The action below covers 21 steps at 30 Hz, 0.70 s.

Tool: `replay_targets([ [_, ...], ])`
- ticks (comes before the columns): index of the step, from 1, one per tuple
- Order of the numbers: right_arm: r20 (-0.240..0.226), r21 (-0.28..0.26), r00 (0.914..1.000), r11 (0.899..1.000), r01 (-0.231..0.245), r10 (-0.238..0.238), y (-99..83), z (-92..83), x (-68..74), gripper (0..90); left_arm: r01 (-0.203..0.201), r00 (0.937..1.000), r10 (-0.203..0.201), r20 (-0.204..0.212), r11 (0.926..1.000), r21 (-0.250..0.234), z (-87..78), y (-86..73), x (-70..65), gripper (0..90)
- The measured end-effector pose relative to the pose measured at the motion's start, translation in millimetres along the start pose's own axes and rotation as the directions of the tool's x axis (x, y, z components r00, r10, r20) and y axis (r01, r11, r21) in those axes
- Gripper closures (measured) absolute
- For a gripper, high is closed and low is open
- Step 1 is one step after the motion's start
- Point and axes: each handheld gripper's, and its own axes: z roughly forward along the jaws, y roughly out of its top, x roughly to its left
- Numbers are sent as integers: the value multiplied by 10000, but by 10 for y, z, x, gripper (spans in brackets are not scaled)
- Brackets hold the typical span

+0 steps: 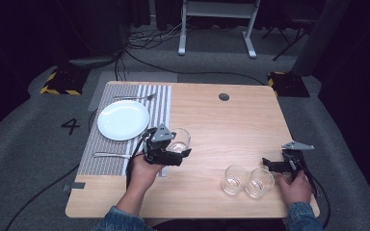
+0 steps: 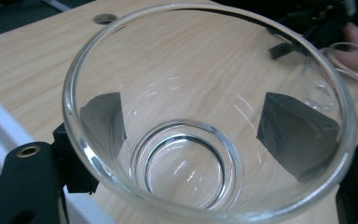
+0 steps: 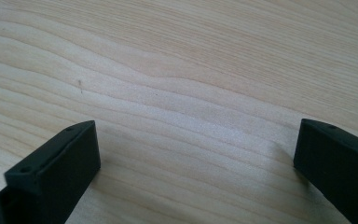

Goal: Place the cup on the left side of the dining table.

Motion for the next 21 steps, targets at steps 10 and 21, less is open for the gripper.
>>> replay_targets([
  [10, 2, -1, 10000, 10000, 0, 0, 0, 0, 0, 6, 630, 9905, -660, -1207, 9976, -282, -186, -87, 265, 202],
  [21, 4, -1, 10000, 10000, 1, -1, 0, 0, 0, 7, 1285, 9660, -1350, -2206, 9907, -439, -309, -192, 494, 202],
])
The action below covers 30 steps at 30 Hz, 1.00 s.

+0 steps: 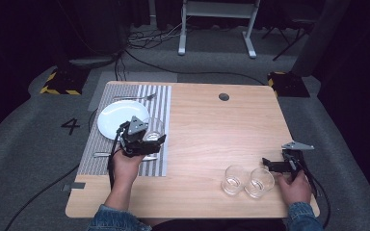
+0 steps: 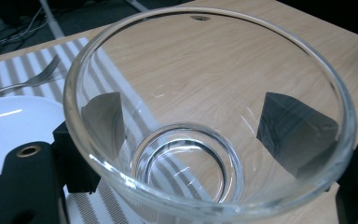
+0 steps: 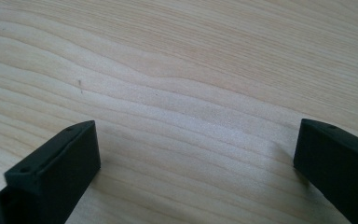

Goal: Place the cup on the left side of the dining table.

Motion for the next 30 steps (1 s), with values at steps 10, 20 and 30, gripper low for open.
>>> replay_targets([
  [10, -1, 1, 10000, 10000, 2, -2, 0, 0, 0, 7, 648, 9964, -631, -569, 9975, 280, 62, -120, 206, 202],
  [20, -1, 1, 10000, 10000, -1, 1, 0, 0, 0, 7, 659, 9908, -527, -1244, 9923, 1048, 178, -208, 292, 202],
  [30, -1, 0, 10000, 10000, 0, 0, 0, 0, 0, 7, 882, 9923, -738, -991, 9846, 1506, 313, -286, 357, 202],
])
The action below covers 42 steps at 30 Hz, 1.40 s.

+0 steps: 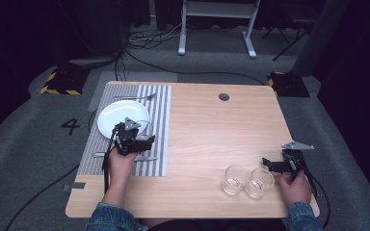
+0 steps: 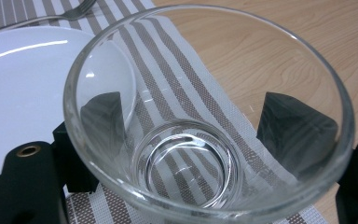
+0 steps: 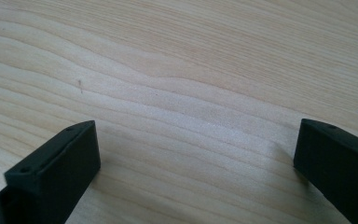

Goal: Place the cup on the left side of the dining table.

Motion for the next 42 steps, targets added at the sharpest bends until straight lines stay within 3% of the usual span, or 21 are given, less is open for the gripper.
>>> replay_targets([
  [11, 1, 2, 10000, 10000, -2, 2, 0, 0, 0, 6, -9, 10000, 9, -4, 9983, 586, 134, -44, 34, 202],
  [37, 1, 2, 10000, 10000, 0, 0, 0, 0, 0, 6, -169, 9999, 166, 31, 9920, 1249, 266, -63, 33, 200],
  [42, 1, 2, 10000, 10000, -2, 2, 0, 0, 0, 7, 99, 9995, -136, 276, 9913, 1312, 258, -67, 73, 193],
])
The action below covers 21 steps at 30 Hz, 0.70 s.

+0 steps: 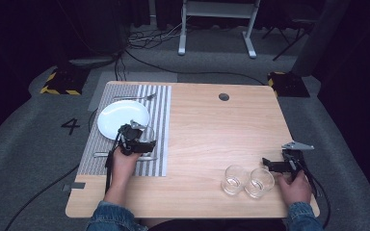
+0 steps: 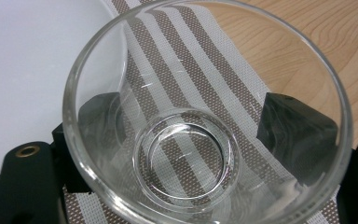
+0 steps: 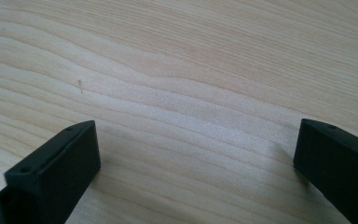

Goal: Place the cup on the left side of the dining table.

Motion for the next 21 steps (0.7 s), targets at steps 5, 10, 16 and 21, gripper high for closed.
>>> replay_targets([
  [5, -1, -2, 10000, 10000, 2, -2, 0, 0, 0, 7, -5, 10000, 5, 1, 10000, -57, -5, -1, -13, 166],
  [10, -2, 0, 10000, 10000, -1, 1, 0, 0, 0, 7, -34, 9998, 27, -186, 9993, -376, -66, 11, -26, 151],
  [16, -2, -1, 10000, 10000, 2, -2, 0, 0, 0, 7, -192, 9987, 150, -490, 9960, -872, -233, 8, -66, 143],
  [21, -1, 0, 10000, 10000, 2, -2, 0, 0, 0, 7, -397, 9968, 318, -728, 9930, -1108, -368, -10, -107, 141],
])
